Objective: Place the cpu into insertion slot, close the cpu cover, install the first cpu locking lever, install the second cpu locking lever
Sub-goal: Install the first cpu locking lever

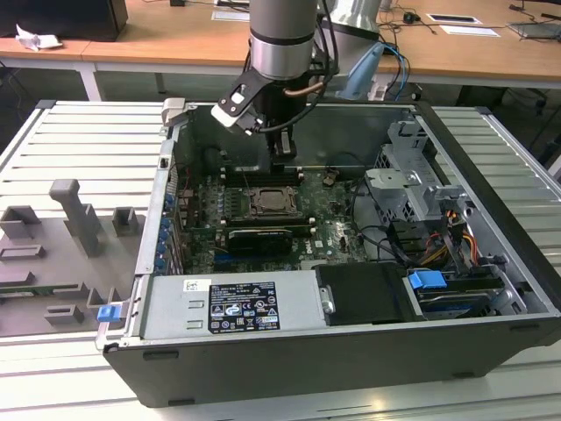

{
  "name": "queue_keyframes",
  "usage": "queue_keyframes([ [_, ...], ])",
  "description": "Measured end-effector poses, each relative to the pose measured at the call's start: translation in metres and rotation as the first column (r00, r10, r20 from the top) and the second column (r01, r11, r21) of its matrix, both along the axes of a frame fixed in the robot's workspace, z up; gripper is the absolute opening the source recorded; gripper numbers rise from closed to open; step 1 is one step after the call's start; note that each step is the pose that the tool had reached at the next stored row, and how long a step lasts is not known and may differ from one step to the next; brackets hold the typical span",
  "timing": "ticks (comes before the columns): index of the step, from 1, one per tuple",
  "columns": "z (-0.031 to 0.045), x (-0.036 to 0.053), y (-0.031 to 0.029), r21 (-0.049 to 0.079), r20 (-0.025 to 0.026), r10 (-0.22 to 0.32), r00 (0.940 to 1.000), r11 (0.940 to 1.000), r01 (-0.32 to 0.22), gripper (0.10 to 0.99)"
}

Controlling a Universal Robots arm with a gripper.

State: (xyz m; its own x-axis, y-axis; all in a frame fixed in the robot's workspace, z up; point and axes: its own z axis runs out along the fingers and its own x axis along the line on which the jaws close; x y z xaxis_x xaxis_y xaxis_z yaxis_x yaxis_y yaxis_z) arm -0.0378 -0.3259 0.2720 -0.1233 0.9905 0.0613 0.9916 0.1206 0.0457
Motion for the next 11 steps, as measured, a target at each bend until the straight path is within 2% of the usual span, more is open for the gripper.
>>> queue_keyframes([
  [2, -0.0011, 0.0000, 0.0000, 0.000, -0.0005, 0.058, 0.9983, 0.9983, -0.058, 0.106],
  [4, -0.0012, -0.0001, 0.0000, 0.000, -0.0009, 0.109, 0.9940, 0.9940, -0.109, 0.106],
  [11, -0.0013, 0.0000, 0.0000, 0.000, -0.0009, 0.169, 0.9856, 0.9856, -0.169, 0.106],
])
